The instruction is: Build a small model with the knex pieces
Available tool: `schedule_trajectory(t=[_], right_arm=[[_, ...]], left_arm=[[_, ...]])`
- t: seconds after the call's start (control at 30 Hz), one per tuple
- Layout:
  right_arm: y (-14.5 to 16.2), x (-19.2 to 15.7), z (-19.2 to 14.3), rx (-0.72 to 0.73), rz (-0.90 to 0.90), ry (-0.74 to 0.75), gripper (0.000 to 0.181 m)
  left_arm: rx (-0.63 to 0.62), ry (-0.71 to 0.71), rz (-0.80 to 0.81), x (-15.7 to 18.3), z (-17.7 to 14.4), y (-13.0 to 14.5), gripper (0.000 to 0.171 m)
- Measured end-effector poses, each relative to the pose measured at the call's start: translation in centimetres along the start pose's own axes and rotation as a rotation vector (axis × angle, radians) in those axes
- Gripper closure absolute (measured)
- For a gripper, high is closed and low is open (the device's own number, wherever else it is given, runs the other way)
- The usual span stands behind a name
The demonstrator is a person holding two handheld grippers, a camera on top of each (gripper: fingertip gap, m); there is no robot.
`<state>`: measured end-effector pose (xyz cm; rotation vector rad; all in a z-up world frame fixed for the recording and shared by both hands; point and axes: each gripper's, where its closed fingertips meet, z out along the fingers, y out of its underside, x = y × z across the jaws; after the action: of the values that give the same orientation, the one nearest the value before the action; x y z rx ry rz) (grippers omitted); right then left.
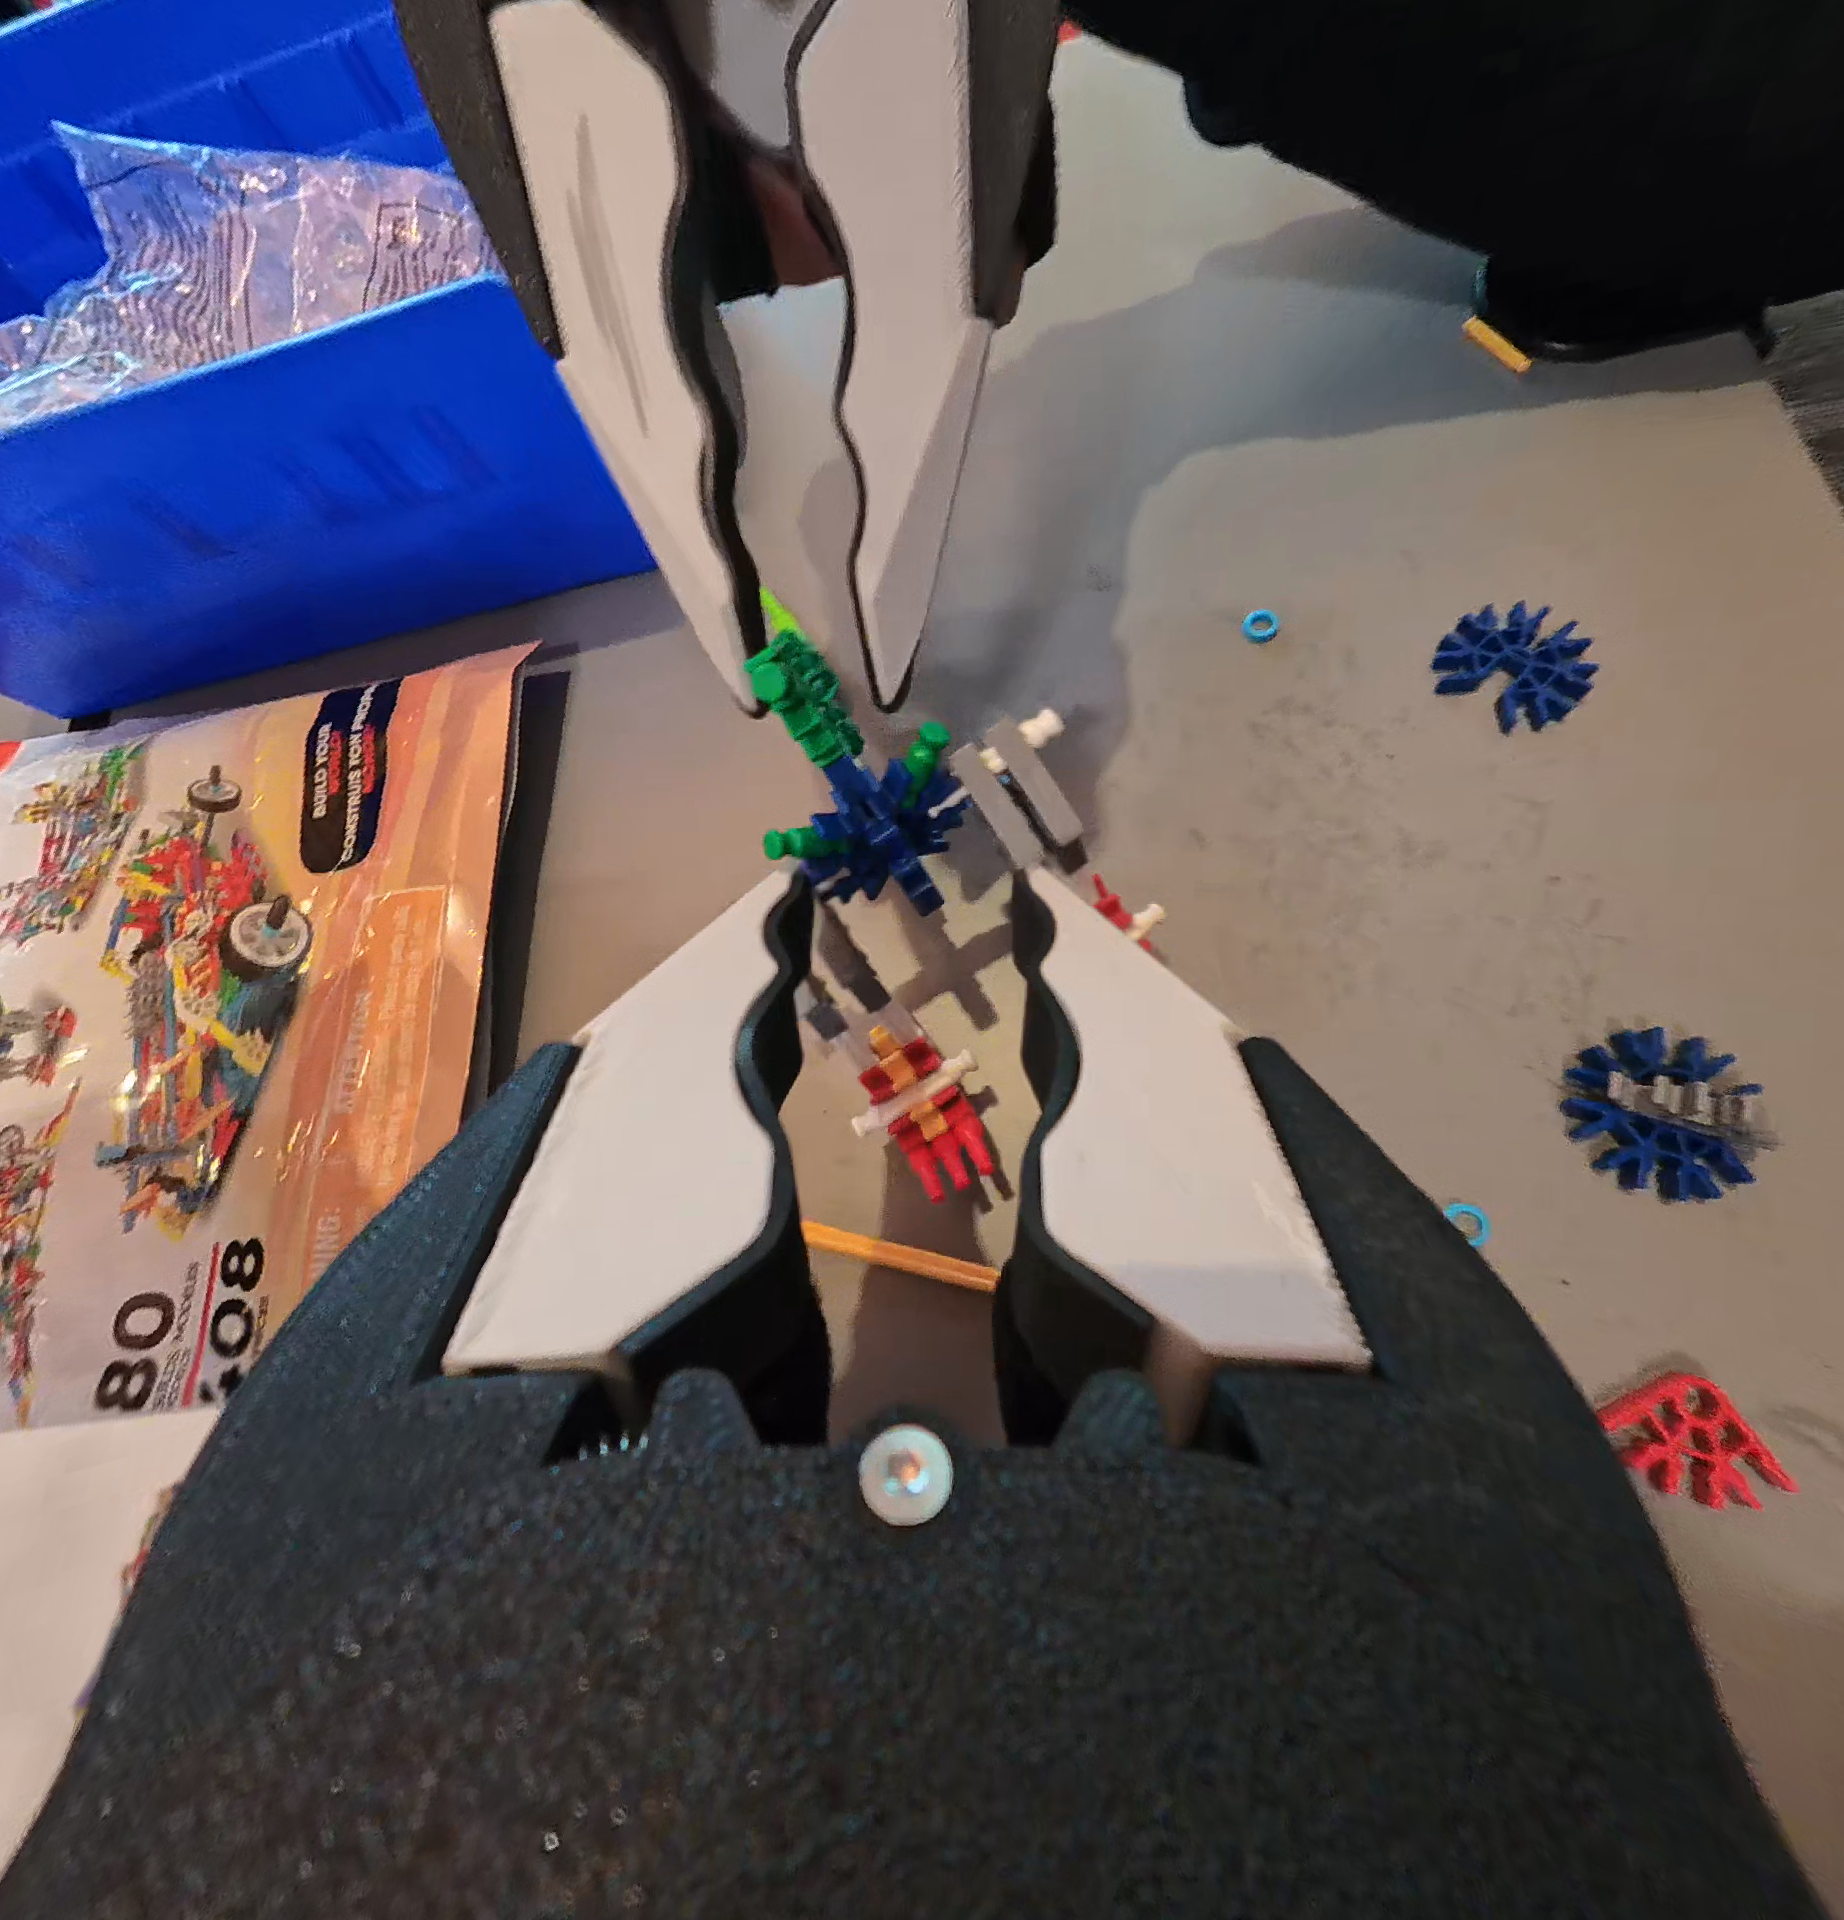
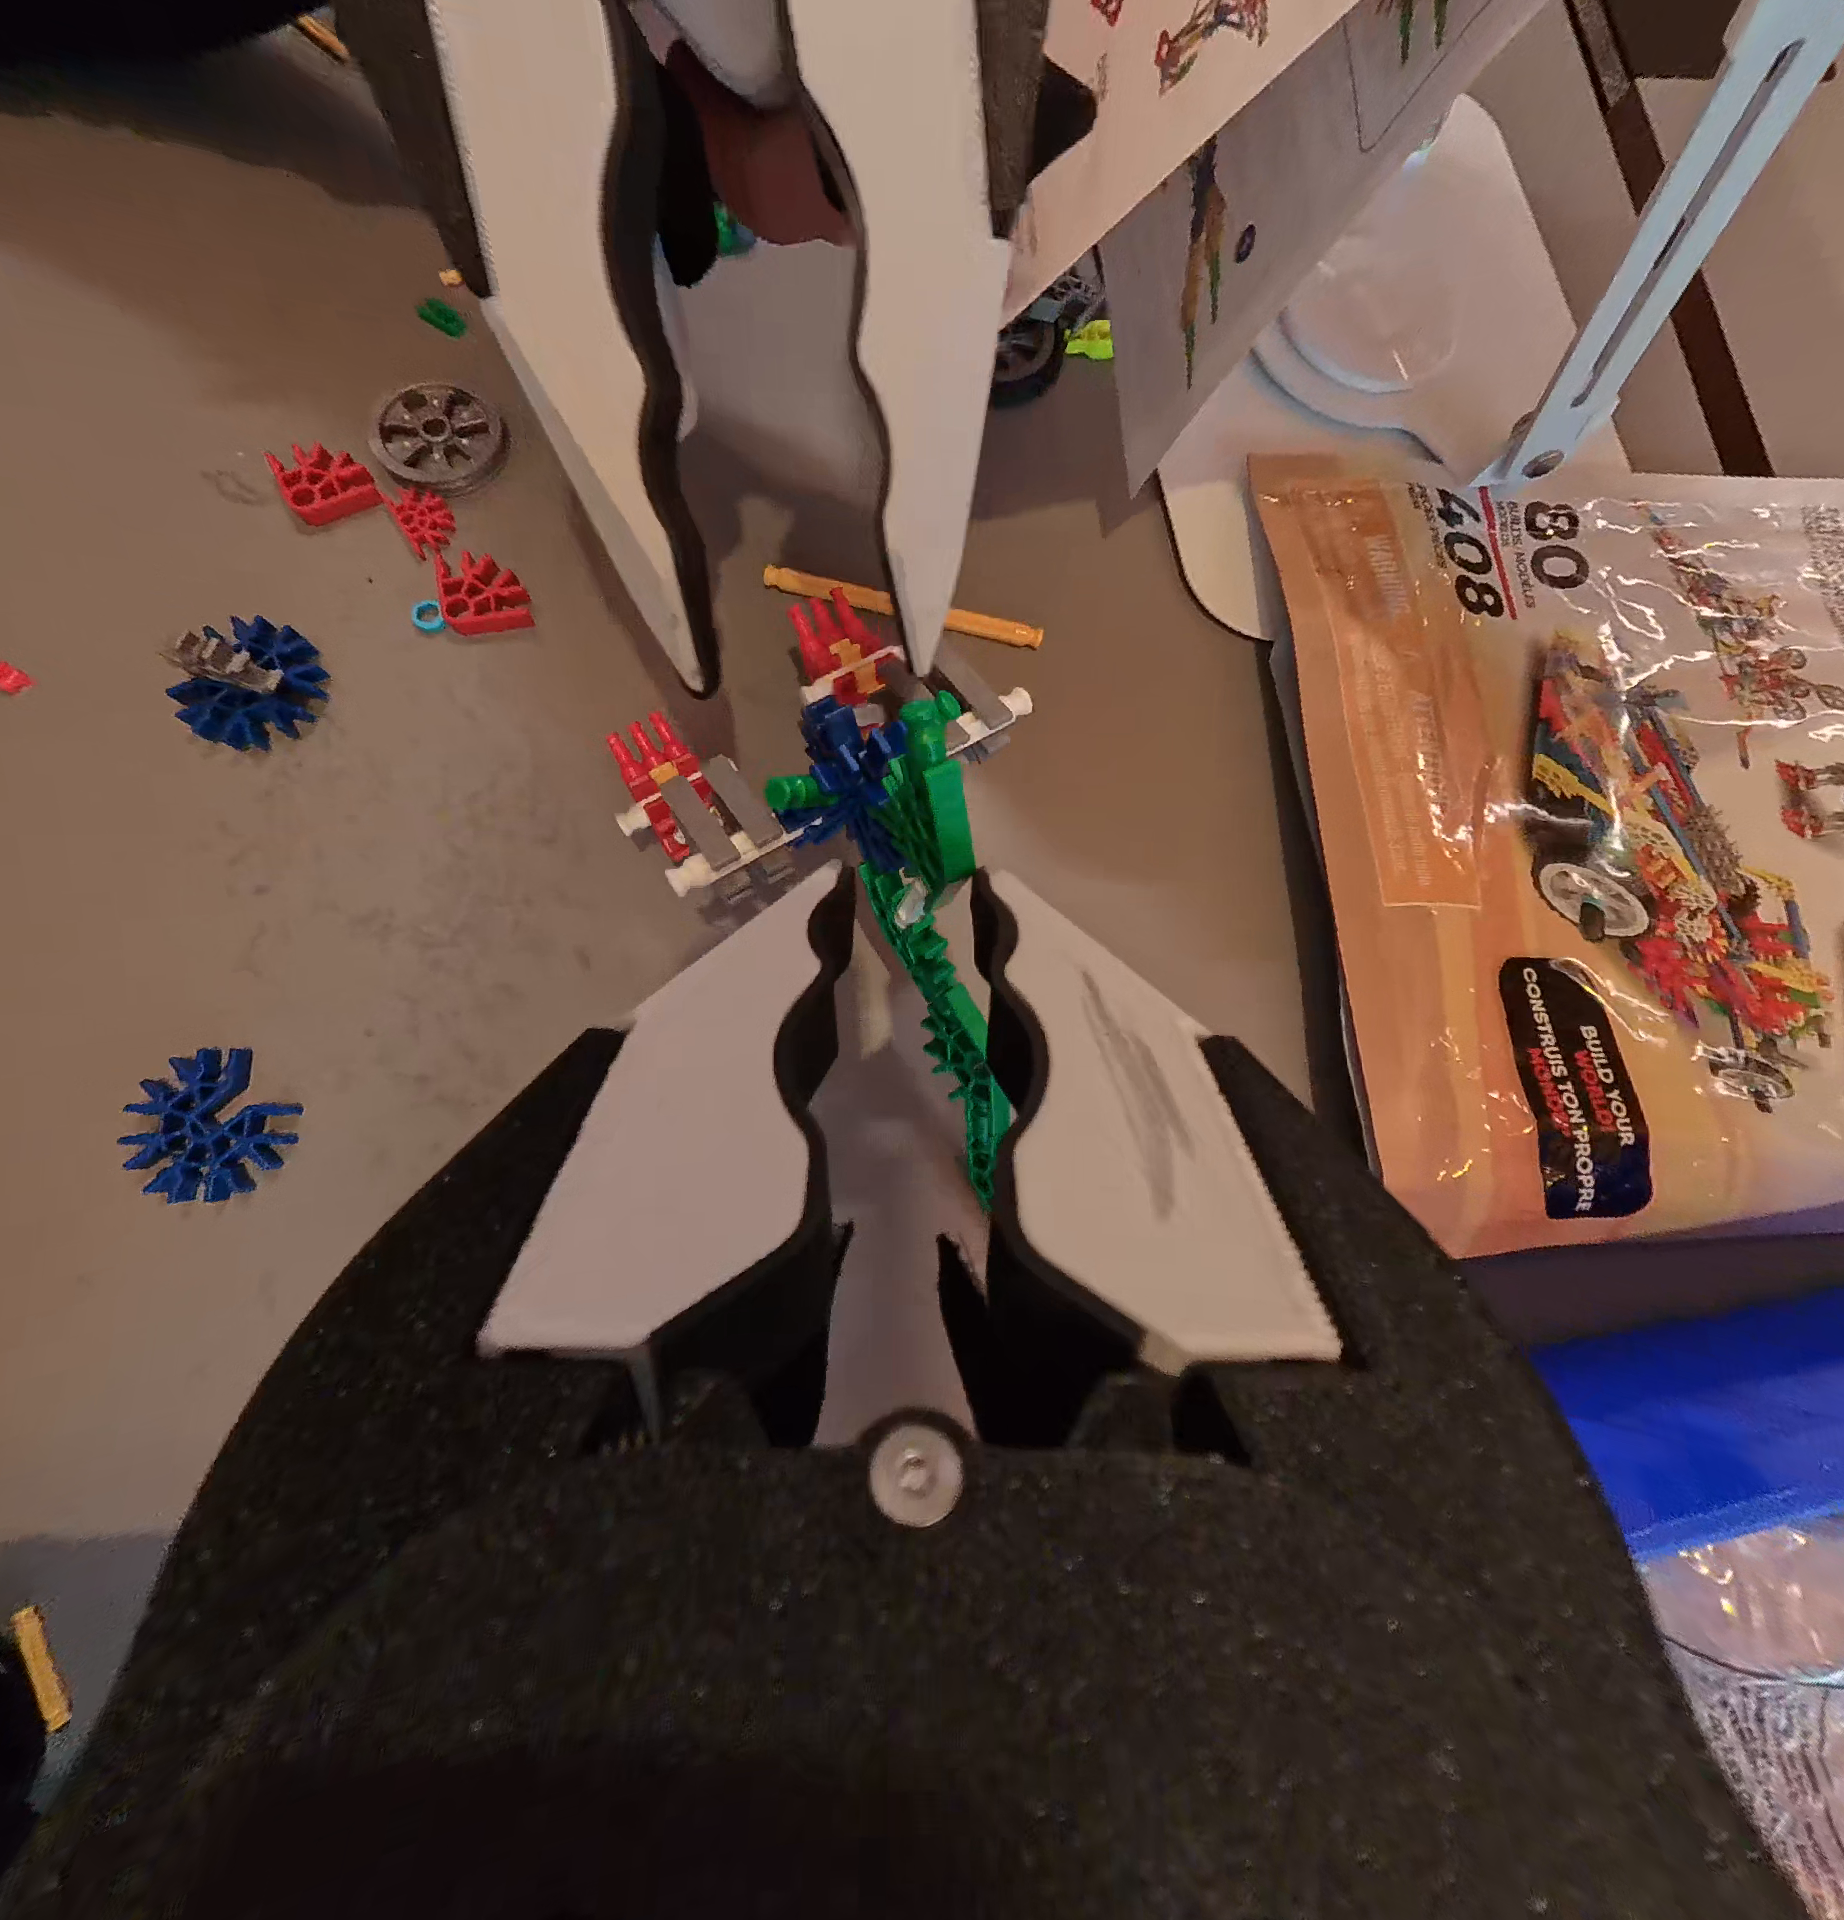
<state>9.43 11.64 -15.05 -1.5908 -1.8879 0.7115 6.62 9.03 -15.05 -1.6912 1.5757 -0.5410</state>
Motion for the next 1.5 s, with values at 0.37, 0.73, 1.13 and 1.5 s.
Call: schedule_trajectory(t=[0.37, 0.73, 1.13, 1.5], right_arm=[[-2.1, -1.9, 1.2, -0.007, -0.087, -0.024, 0.171], [-1.1, -2.1, 1.1, -0.028, -0.044, -0.060, 0.164], [5.1, -2.8, 2.9, -0.316, 0.007, -0.084, 0.165], [3.5, -2.5, 3.1, -0.266, -0.112, -0.005, 0.175]], left_arm=[[-0.139, -0.097, -0.060, -0.5, 0.2, 3.1, 0.128], [-0.138, -0.122, -0.073, -0.6, -0.7, 3.6, 0.127], [-0.147, -0.093, -0.094, -0.1, 0.0, 4.5, 0.125], [-0.147, -0.105, -0.131, -0.4, 0.3, 5.1, 0.129]])
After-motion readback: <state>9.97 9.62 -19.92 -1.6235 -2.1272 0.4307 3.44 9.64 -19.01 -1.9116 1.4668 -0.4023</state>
